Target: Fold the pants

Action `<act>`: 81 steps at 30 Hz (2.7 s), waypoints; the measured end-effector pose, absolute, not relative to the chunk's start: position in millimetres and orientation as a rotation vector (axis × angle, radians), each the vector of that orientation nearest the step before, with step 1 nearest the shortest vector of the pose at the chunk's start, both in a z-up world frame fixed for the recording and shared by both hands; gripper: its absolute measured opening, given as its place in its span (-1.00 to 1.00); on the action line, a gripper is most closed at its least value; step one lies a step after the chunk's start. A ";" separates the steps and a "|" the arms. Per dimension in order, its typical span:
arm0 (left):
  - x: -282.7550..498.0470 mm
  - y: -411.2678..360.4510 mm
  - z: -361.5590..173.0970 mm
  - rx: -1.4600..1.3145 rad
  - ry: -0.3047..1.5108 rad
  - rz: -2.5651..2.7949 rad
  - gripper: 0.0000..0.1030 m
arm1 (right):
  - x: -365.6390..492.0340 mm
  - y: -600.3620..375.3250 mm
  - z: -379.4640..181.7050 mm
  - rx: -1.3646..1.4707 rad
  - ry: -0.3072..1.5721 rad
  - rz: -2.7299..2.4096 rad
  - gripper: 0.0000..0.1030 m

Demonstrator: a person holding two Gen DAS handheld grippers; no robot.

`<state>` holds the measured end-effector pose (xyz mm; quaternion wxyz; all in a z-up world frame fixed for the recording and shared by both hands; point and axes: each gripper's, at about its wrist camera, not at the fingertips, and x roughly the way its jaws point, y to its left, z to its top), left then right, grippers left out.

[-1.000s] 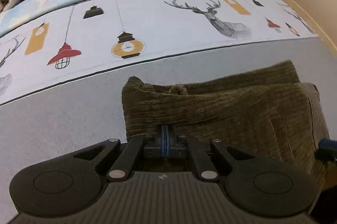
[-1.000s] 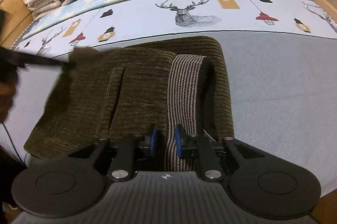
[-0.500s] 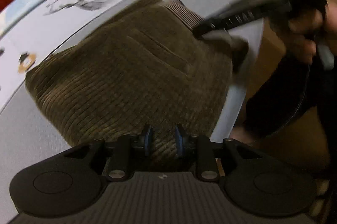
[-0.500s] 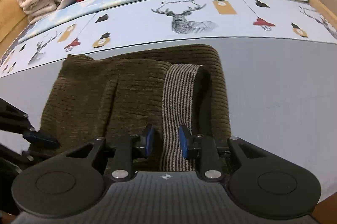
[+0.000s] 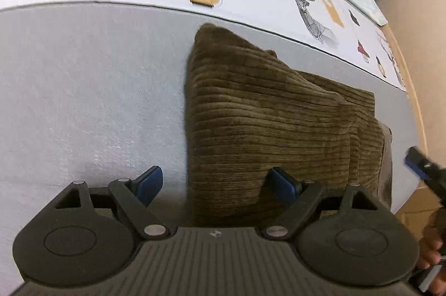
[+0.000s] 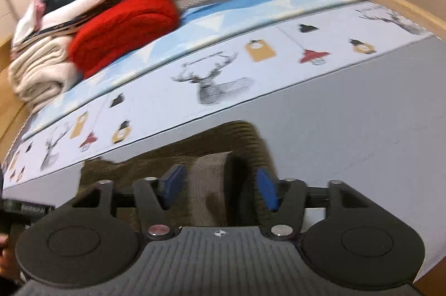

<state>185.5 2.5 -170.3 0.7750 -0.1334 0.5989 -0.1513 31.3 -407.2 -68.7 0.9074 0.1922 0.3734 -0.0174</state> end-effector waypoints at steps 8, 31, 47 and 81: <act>199.1 -5.3 -188.8 -0.318 1.312 -0.346 0.82 | 61.4 -403.3 -117.6 0.452 1.018 0.150 0.72; 220.5 23.0 -76.9 -0.127 0.837 -0.339 -0.35 | 120.5 -338.2 -32.3 0.292 0.659 0.370 -0.34; 227.3 30.2 -117.5 0.082 1.068 -0.299 0.14 | 192.7 -295.6 -80.8 0.232 0.923 0.326 0.14; 56.9 37.8 -8.8 0.123 0.568 -0.054 0.74 | 78.9 -278.3 -91.8 0.034 1.149 0.090 0.20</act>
